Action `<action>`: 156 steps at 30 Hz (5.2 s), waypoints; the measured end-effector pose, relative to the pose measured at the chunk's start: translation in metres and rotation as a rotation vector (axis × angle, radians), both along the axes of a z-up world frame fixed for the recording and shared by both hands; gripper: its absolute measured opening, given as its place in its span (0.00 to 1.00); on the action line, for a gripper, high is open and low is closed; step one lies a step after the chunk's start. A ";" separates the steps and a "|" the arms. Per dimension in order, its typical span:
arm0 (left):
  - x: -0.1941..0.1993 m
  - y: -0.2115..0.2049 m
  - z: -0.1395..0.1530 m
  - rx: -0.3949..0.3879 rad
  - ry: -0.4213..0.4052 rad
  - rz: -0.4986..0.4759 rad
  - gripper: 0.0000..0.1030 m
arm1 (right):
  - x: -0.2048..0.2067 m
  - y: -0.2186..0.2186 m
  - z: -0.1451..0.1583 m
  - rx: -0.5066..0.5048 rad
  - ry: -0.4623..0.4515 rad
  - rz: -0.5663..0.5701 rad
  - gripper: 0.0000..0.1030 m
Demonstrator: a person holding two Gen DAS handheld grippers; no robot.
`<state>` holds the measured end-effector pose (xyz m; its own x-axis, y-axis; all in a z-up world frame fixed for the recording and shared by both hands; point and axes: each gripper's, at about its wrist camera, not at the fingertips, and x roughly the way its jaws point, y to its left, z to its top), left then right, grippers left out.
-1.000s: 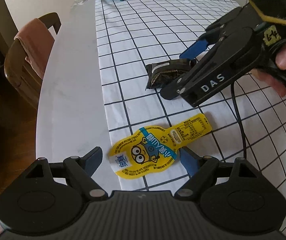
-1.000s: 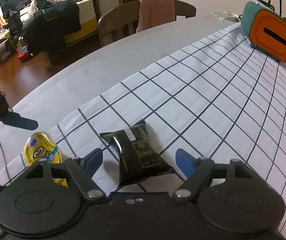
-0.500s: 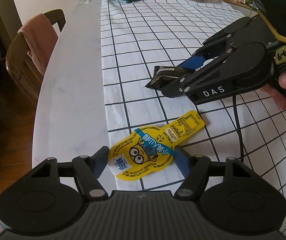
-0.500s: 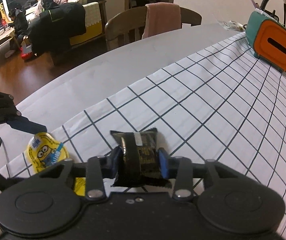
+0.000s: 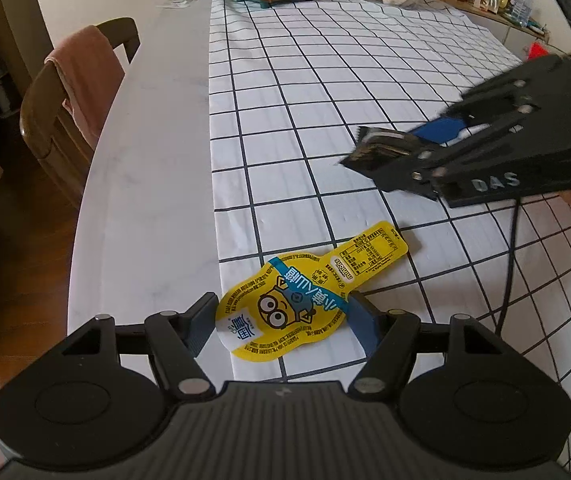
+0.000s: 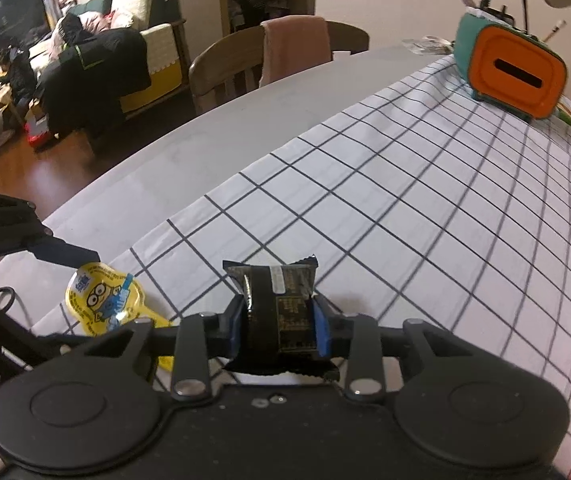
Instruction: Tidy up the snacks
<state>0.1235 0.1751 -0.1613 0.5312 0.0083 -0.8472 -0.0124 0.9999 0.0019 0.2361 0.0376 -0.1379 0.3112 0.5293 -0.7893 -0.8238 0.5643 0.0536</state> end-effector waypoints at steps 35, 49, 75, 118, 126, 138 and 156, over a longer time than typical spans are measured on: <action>0.010 -0.098 0.102 0.004 -0.162 -0.062 0.68 | -0.024 -0.147 0.089 0.148 -0.062 -0.161 0.32; 0.038 -0.189 0.132 0.025 -0.218 -0.160 0.68 | -0.020 -0.247 0.108 0.163 -0.115 -0.265 0.32; 0.104 -0.354 0.126 0.067 -0.169 -0.200 0.68 | 0.003 -0.397 0.090 0.096 -0.109 -0.469 0.32; 0.190 -0.436 0.071 0.215 0.066 -0.183 0.69 | 0.077 -0.418 0.027 -0.075 -0.040 -0.538 0.38; 0.184 -0.425 0.080 0.153 0.052 -0.150 0.74 | 0.069 -0.427 0.037 -0.020 -0.031 -0.540 0.58; 0.165 -0.408 0.101 0.037 -0.002 -0.092 0.77 | 0.051 -0.447 0.065 0.094 -0.027 -0.547 0.76; 0.099 -0.395 0.150 -0.008 -0.175 -0.081 0.82 | 0.002 -0.460 0.111 0.265 -0.132 -0.562 0.97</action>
